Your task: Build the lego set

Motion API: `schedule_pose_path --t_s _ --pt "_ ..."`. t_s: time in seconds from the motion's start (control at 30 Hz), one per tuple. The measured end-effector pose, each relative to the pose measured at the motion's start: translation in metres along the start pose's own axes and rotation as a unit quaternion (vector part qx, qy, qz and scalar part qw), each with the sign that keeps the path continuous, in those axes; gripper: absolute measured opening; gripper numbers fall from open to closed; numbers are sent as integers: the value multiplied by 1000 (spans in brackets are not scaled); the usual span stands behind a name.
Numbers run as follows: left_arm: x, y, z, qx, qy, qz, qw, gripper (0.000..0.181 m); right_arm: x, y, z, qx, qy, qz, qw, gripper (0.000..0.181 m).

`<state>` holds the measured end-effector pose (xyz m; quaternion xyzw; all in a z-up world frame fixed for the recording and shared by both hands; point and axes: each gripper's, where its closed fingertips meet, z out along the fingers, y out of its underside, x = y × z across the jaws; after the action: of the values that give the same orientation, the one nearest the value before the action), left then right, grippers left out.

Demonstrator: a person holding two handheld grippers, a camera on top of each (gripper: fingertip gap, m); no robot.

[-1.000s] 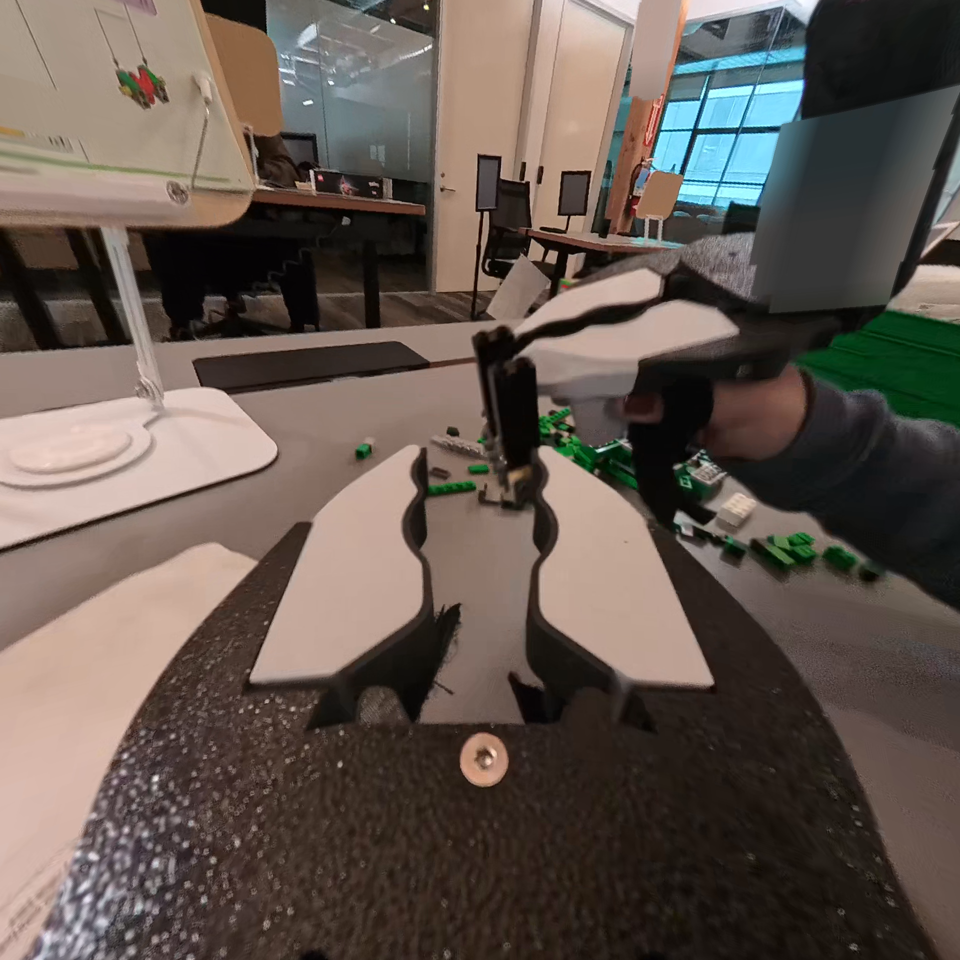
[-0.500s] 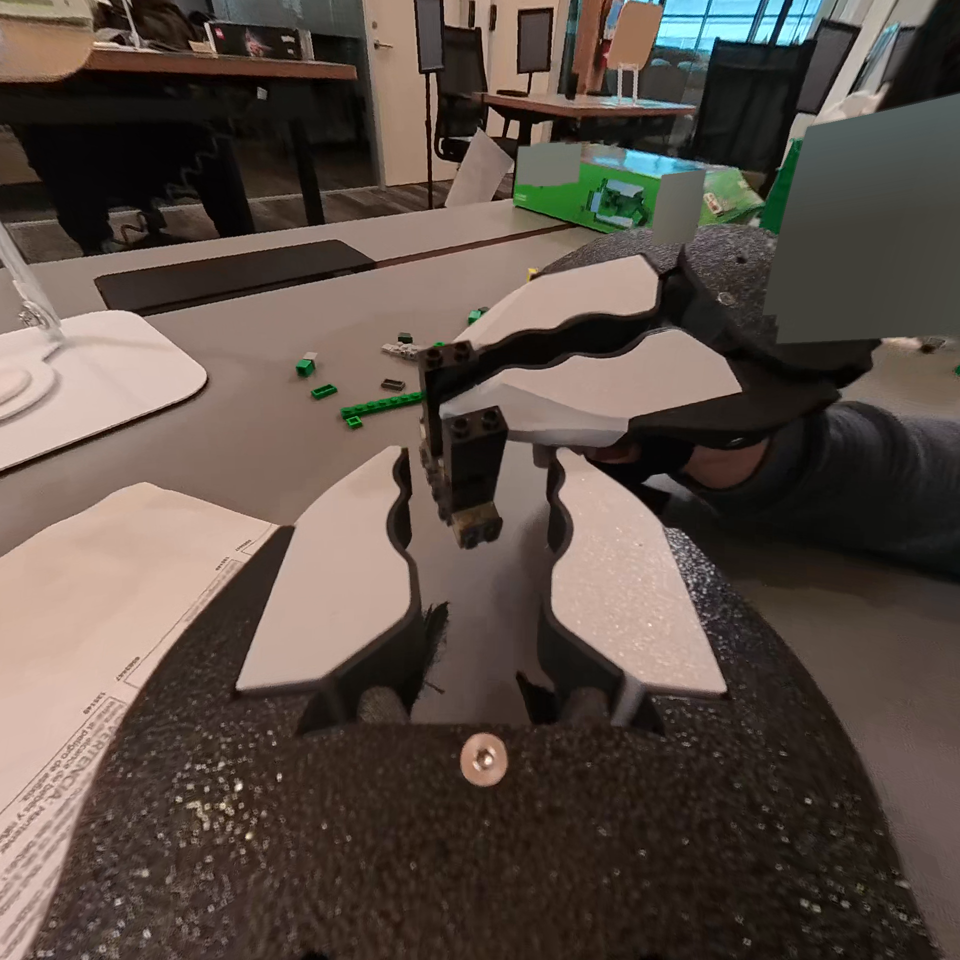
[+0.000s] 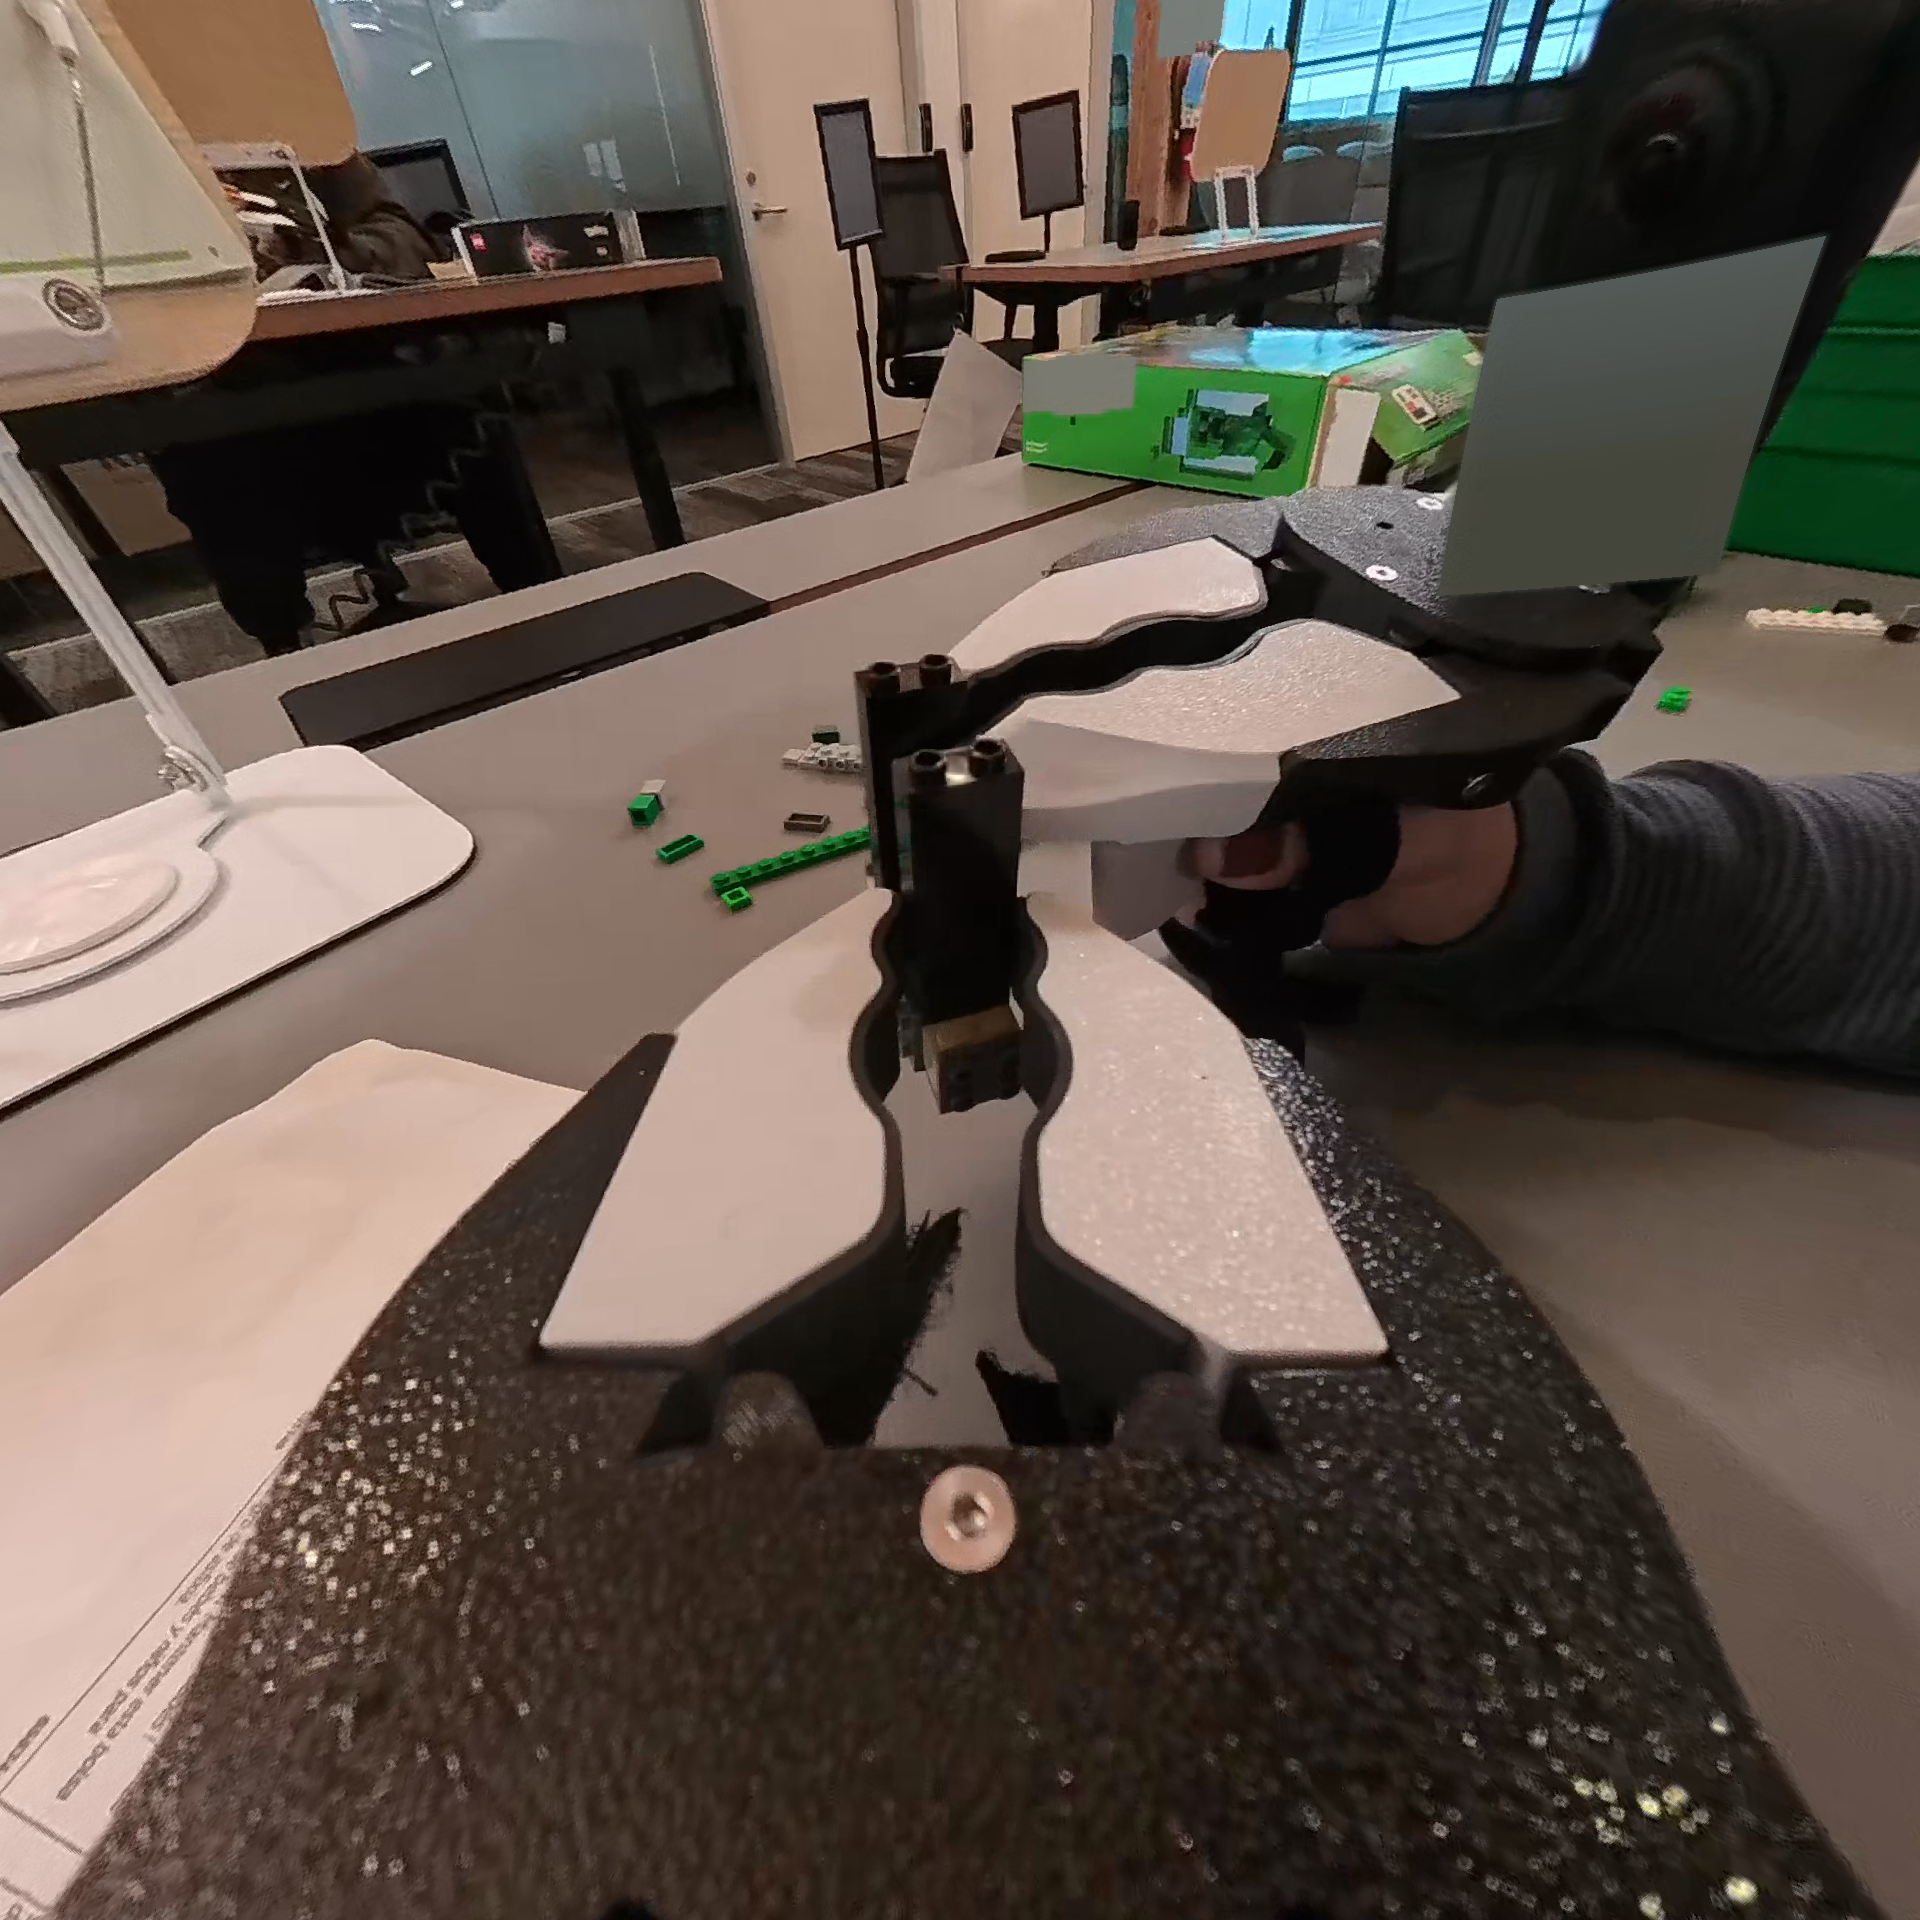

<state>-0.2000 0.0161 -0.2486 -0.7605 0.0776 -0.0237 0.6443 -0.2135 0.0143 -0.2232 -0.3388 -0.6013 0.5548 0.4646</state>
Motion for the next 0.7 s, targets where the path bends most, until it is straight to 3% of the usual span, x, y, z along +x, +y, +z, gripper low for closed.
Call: schedule_pose_path --t_s 0.17,0.33,0.4,0.5,0.6,0.7 --pt "-6 1 -3 1 -10 -3 1000 19 2 -8 -6 15 35 -48 998 10" --pt "-19 -9 -14 50 -9 -63 997 19 15 -14 -16 39 66 -25 997 21" --pt "-14 -19 -20 91 46 -114 988 18 16 -16 -17 46 55 -3 997 22" --pt "-6 -37 -35 165 169 -223 946 18 14 -18 -17 47 24 40 998 24" --pt "-6 -28 -36 127 196 -243 941 18 9 -17 -16 25 -22 81 996 24" --pt "6 -7 -34 23 216 -200 955 18 -14 -6 -15 -29 -127 129 983 25"
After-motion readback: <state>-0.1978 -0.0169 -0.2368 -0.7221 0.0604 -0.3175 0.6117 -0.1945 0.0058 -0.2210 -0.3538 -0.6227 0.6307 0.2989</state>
